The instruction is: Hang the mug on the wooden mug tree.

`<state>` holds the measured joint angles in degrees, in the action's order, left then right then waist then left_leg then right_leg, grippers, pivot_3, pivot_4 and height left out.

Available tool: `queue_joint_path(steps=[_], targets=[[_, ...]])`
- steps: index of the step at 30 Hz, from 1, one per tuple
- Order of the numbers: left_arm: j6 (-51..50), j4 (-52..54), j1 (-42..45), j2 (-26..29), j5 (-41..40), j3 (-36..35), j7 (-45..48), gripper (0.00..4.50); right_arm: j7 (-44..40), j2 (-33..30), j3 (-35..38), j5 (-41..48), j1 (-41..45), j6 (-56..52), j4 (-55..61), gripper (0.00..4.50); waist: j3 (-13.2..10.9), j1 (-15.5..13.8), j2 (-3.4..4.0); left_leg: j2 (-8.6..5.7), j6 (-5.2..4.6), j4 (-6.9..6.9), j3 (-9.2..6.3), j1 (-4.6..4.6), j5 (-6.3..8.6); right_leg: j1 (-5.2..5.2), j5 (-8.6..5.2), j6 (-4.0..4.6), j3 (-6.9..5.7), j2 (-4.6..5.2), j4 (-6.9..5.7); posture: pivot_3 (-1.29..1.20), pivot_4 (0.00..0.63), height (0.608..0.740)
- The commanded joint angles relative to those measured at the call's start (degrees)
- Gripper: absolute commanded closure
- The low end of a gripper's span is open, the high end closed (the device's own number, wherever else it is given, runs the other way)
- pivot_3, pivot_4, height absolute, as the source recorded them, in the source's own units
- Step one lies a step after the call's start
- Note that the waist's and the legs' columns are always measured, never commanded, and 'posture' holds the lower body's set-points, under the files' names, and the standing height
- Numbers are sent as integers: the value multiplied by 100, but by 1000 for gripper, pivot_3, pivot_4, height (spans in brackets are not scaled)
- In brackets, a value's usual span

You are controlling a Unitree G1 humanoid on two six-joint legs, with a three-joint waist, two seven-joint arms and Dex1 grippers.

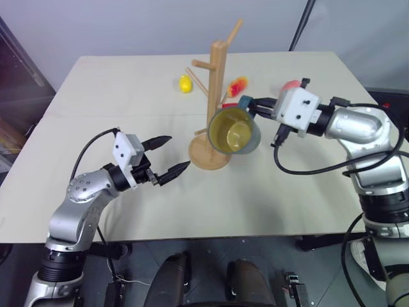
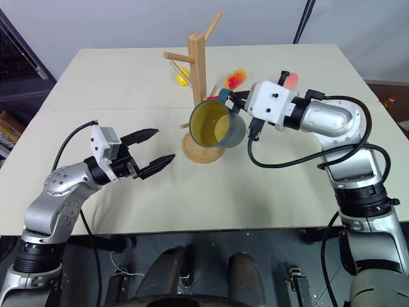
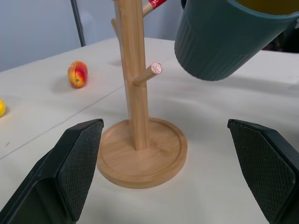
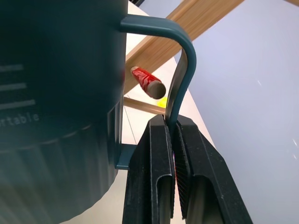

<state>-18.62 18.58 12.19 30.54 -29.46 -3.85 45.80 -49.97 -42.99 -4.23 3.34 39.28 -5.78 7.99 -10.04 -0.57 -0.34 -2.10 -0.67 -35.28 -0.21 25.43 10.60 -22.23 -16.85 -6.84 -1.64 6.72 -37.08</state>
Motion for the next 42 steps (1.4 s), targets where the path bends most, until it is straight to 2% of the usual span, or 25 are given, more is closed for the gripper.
queue_joint_path(steps=[1,13,14,16,19,25,29,31,34,39,42], targets=[[-5,214,149,53,-138,-178,-16,0,34,88,-1,-37,287,25,-63,4419,0,1,0,0,0,0,0,0,0,0,0,0,0,-1,0,0,150,740],[-95,285,405,21,-312,-200,-147,0,114,480,-379,-472,731,85,-763,4419,0,6,0,-2,1,0,1,0,-1,-1,1,-2,-1,-7,-3,0,150,740],[-98,295,410,22,-326,-215,-165,0,125,501,-356,-464,749,78,-765,3820,0,5,0,-2,1,0,1,0,-1,-1,1,-2,-1,-8,-3,0,150,740],[-109,312,418,27,-358,-240,-192,0,152,515,-322,-475,780,100,-757,3064,0,5,0,-2,1,0,1,0,-1,-1,1,-2,0,-17,-3,0,150,740],[-132,332,432,43,-399,-250,-216,0,161,452,-274,-501,796,134,-726,1596,0,5,0,-2,1,0,1,0,-1,-1,1,-2,0,-18,-3,0,150,740],[-186,308,503,46,-461,-254,-237,0,91,5,141,-326,563,26,-425,1596,0,-19,0,-2,1,0,1,0,-1,0,1,-2,0,-18,-2,0,150,740],[-335,64,488,-51,-491,-424,-490,0,108,-290,1123,336,-325,-548,43,1596,1,-32,-5,-3,1,0,-1,1,-1,5,1,-2,-2,-11,2,0,150,740],[-201,-229,375,-207,-287,-583,-835,0,337,-1,1682,885,-906,-950,180,1596,2,-22,-7,-3,0,-1,-1,1,0,6,1,-2,-2,-2,3,0,150,740],[43,-737,160,-483,42,-833,-1405,0,845,798,2245,1442,-1839,-1020,94,1596,3,27,-9,1,0,0,-1,-11,0,16,1,-2,-2,-4,-1,0,150,740],[554,-1435,-217,-727,673,-992,-2026,0,1337,1648,2347,1573,-2640,-634,-209,1596,1,56,-3,1,1,1,3,-9,-2,2,1,-3,4,-13,-16,0,150,740],[793,-1634,-433,-844,862,-1059,-2230,0,1462,1949,2236,1531,-2859,-351,-398,1596,1,32,-3,1,1,1,3,-9,-1,3,1,-3,4,-20,-16,0,150,740]])
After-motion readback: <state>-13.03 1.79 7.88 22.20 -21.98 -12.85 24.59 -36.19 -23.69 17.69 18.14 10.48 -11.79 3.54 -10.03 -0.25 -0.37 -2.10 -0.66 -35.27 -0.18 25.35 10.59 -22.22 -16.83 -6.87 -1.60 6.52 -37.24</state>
